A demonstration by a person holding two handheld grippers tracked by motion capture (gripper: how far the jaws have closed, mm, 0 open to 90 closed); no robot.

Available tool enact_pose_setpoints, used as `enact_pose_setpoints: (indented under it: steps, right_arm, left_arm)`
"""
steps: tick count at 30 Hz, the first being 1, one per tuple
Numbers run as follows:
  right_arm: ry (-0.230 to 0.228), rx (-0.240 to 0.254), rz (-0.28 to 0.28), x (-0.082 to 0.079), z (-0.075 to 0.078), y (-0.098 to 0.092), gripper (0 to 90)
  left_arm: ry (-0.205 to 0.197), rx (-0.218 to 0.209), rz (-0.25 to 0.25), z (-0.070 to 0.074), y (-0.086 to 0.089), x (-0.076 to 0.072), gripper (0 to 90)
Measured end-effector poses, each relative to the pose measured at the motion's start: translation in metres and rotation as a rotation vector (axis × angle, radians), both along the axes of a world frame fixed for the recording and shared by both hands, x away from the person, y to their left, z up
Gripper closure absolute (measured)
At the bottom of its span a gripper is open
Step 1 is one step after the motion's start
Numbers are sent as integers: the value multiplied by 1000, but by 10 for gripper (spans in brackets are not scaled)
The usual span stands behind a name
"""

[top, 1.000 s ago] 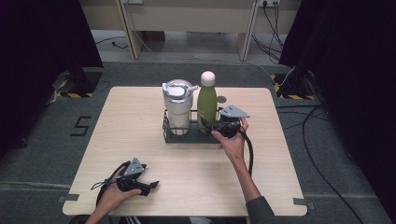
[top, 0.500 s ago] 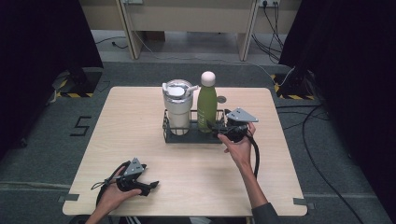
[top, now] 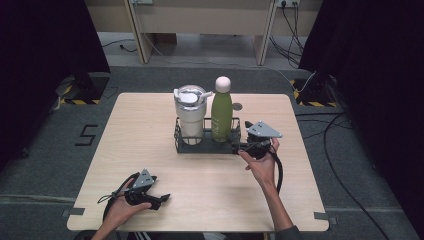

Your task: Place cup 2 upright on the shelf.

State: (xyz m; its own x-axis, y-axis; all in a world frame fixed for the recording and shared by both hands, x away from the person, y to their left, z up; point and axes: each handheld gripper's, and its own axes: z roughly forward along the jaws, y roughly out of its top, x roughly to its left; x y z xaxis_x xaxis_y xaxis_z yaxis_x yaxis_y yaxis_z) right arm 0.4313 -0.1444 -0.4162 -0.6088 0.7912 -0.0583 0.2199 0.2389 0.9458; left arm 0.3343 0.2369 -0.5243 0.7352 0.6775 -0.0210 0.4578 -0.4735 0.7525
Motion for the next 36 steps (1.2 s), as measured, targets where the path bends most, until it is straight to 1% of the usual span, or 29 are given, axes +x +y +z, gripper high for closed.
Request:
enact_pose_setpoints:
  steps: [8,13,15,19,20,23,28,36]
  right_arm:
    - [-2,7,2,-15,-4,-11,150]
    - [4,26,1,-25,-9,-19,150]
    - [10,25,4,-28,-11,-21,150]
    - [15,17,8,-34,-15,-24,151]
    - [11,17,7,-35,-15,-25,150]
    - [18,22,6,-38,-17,-28,150]
    - [19,17,8,-43,-20,-31,150]
    - [21,17,15,-48,-18,-31,150]
  left_arm:
    - [0,0,0,0,0,0,135]
    - [0,0,0,0,0,0,135]
    - [0,0,0,0,0,0,135]
    - [0,0,0,0,0,0,135]
    - [0,0,0,0,0,0,135]
    - [0,0,0,0,0,0,135]
    - [0,1,0,0,0,0,135]
    - [0,0,0,0,0,0,135]
